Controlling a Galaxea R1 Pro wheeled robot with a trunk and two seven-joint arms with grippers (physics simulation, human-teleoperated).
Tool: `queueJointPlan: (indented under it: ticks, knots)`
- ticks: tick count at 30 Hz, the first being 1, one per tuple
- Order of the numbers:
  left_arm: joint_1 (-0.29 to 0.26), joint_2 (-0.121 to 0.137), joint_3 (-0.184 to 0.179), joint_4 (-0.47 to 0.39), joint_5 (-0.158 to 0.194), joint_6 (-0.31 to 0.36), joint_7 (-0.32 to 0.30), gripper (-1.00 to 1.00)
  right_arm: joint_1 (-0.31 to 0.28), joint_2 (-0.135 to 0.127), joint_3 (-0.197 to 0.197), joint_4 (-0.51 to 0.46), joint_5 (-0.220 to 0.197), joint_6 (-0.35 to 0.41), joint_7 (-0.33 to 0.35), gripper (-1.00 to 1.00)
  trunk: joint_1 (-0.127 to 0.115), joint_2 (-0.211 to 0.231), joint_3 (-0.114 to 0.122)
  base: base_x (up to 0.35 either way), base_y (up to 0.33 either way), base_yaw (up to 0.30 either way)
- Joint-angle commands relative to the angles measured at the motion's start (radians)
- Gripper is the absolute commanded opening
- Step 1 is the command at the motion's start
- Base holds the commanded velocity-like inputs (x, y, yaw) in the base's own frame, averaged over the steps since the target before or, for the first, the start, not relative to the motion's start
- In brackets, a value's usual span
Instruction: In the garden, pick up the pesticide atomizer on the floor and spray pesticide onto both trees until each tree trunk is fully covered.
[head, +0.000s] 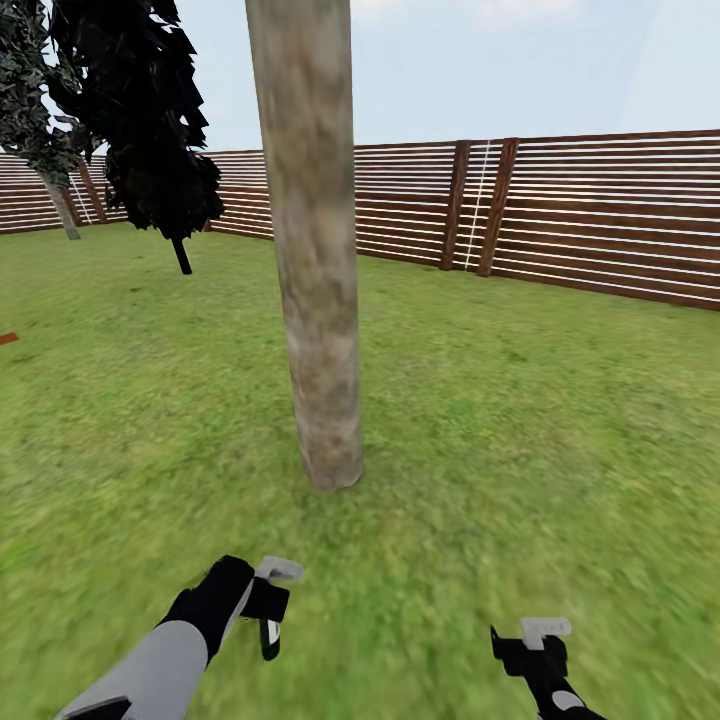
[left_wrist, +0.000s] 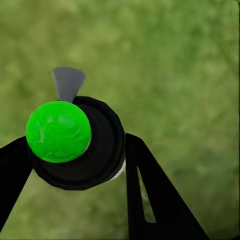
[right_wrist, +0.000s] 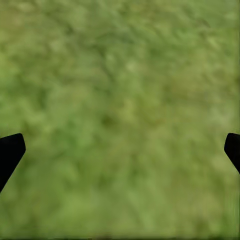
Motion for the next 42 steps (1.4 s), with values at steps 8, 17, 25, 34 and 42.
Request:
queueJointPlan:
  ticks: [8,17,25,34,42]
  knots:
    - [-0.002,-0.014,0.015,-0.06,-0.017,0.007,0.001,-1.0,0.005,0.006,0.007,0.017,-0.013,-0.002,-0.004,1.0,0.0,0.0,-0.001,0.246,-0.001,0.0]
    - [-0.004,-0.014,0.016,-0.077,-0.015,0.006,0.036,-1.0,0.012,0.008,0.007,0.017,-0.013,-0.002,-0.004,1.0,0.0,0.0,-0.001,0.184,-0.217,0.0]
    - [-0.002,-0.014,0.014,-0.077,0.046,0.003,0.052,-1.0,0.015,0.01,0.009,0.018,-0.013,-0.002,-0.002,1.0,0.0,0.0,-0.001,0.177,-0.265,0.0]
    - [-0.002,-0.015,0.014,-0.077,0.048,0.0,0.053,-1.0,0.015,0.015,0.007,0.018,-0.013,-0.002,-0.002,1.0,0.0,0.0,-0.001,0.262,-0.232,0.003]
    - [-0.003,-0.014,0.015,-0.077,0.049,-0.002,0.052,-1.0,0.015,0.015,0.007,0.017,-0.013,-0.002,-0.003,1.0,0.0,0.0,-0.001,0.205,-0.172,0.228]
